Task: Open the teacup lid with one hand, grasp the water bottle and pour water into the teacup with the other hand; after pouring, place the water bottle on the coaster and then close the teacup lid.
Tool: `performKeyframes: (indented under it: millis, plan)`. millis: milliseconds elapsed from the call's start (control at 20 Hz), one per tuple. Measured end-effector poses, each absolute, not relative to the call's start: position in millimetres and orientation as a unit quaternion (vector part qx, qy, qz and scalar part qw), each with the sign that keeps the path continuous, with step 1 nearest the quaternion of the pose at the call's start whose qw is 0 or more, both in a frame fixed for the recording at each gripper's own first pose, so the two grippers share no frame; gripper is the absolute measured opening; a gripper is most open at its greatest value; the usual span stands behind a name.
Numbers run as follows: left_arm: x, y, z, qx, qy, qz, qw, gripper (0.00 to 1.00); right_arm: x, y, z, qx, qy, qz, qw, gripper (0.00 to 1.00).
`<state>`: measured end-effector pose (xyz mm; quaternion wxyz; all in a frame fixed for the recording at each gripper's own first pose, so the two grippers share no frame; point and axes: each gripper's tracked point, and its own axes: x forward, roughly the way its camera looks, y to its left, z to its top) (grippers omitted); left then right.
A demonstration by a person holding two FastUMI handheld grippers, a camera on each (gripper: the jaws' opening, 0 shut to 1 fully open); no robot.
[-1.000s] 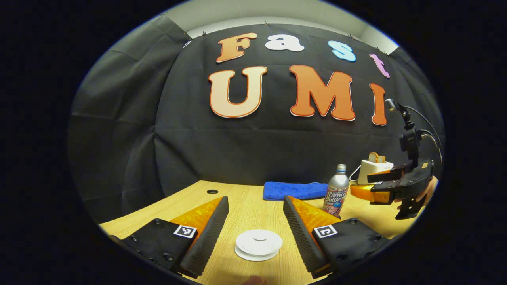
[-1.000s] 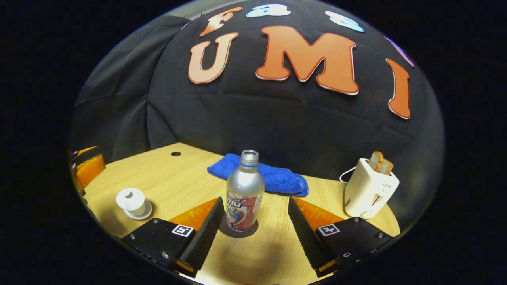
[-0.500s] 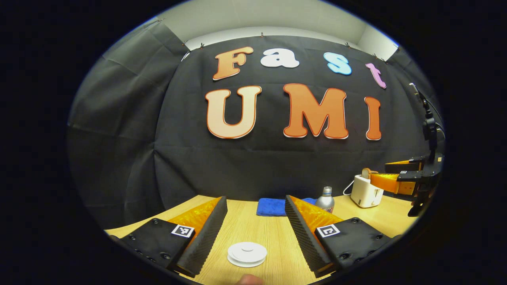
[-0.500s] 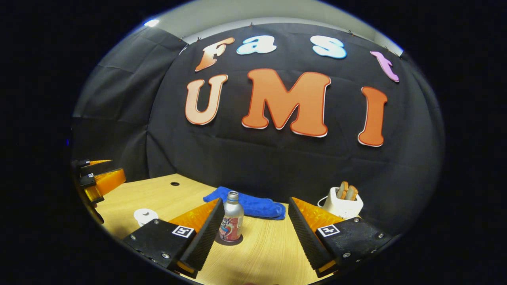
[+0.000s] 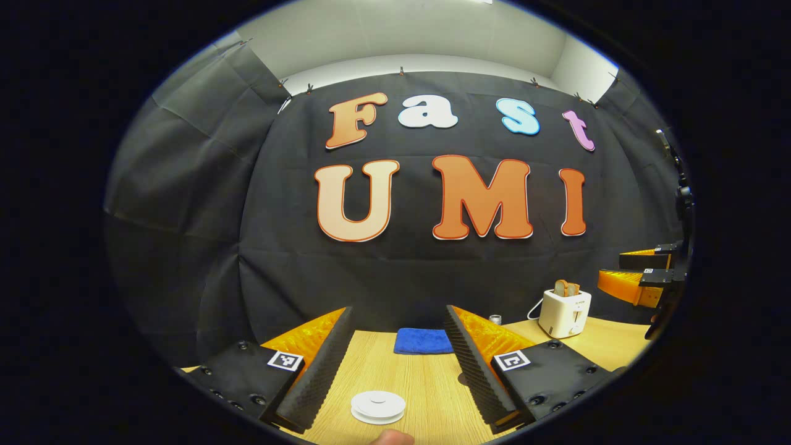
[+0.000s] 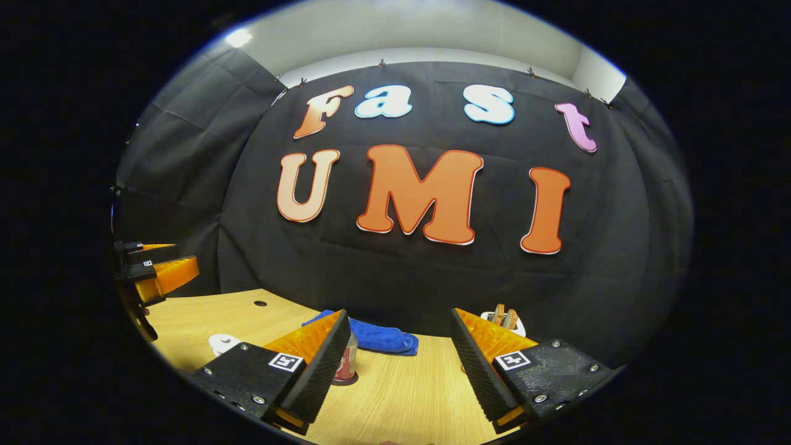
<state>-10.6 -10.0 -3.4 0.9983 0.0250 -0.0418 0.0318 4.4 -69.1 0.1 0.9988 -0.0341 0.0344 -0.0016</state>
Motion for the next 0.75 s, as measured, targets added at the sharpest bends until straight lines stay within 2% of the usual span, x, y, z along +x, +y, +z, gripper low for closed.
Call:
performKeyframes:
  millis: [150,200,250,350,600,700,750]
  plan:
    - [-16.8,-18.9,3.4,0.029,-0.049,0.023,0.998,0.99,-5.9,-67.0,3.8,-0.031,0.025,-0.002,0.999,0.97]
    - [-19.1,-21.3,4.6,0.028,-0.051,0.020,0.998,0.96,-7.4,-67.0,4.1,-0.031,0.024,-0.004,0.999,0.97]
    - [-20.8,-21.3,6.0,0.028,-0.054,0.020,0.998,1.00,-9.5,-66.6,3.7,-0.032,0.025,-0.004,0.999,0.97]
    - [-22.2,-22.1,7.4,0.027,-0.057,0.019,0.998,0.99,-11.1,-64.8,2.9,-0.035,0.026,-0.005,0.999,0.97]
    - [-24.1,-22.1,6.1,0.028,-0.057,0.019,0.998,0.94,-13.6,-55.2,3.4,-0.027,0.023,0.006,0.999,0.97]
    - [-23.2,-22.4,6.4,0.029,-0.058,0.018,0.998,0.96,-12.8,-54.9,3.7,-0.027,0.021,0.006,0.999,0.97]
    - [-23.4,-22.7,5.1,0.030,-0.056,0.018,0.998,0.94,-13.6,-54.5,4.6,-0.027,0.020,0.007,0.999,0.97]
